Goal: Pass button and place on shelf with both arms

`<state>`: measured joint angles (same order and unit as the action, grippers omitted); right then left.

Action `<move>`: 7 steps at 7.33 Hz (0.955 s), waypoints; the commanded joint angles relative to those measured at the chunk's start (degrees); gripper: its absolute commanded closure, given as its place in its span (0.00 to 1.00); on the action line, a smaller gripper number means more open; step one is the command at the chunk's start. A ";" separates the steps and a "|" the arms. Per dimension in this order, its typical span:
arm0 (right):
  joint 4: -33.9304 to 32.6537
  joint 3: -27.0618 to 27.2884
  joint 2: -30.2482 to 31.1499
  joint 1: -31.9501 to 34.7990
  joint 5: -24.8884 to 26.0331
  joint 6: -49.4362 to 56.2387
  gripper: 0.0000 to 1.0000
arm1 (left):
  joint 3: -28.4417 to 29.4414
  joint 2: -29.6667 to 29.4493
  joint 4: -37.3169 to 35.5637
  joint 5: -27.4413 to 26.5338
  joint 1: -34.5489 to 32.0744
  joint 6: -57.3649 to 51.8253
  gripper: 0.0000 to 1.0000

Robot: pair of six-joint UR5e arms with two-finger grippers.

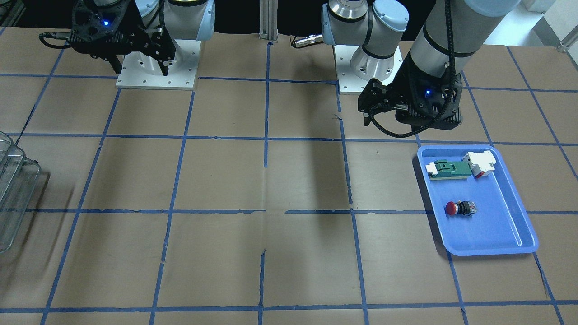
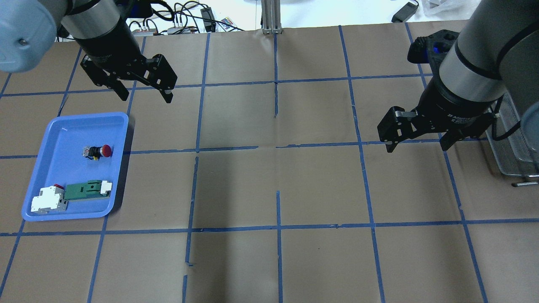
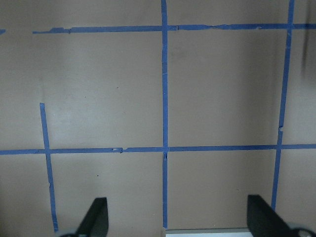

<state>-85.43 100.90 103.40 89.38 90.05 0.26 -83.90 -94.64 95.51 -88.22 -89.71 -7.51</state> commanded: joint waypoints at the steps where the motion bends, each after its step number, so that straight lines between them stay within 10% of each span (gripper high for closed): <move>1: 0.00 0.00 -0.04 -0.09 0.03 0.00 0.00 | -0.12 0.51 0.46 0.42 0.76 -1.00 0.00; 7: 0.00 0.00 -0.04 0.00 0.03 -0.17 0.00 | -7.92 -1.93 -8.44 -0.46 23.66 -49.95 0.00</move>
<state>-85.43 100.90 103.46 89.38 90.26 0.09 -89.08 -95.11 92.52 -88.69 -71.95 -45.05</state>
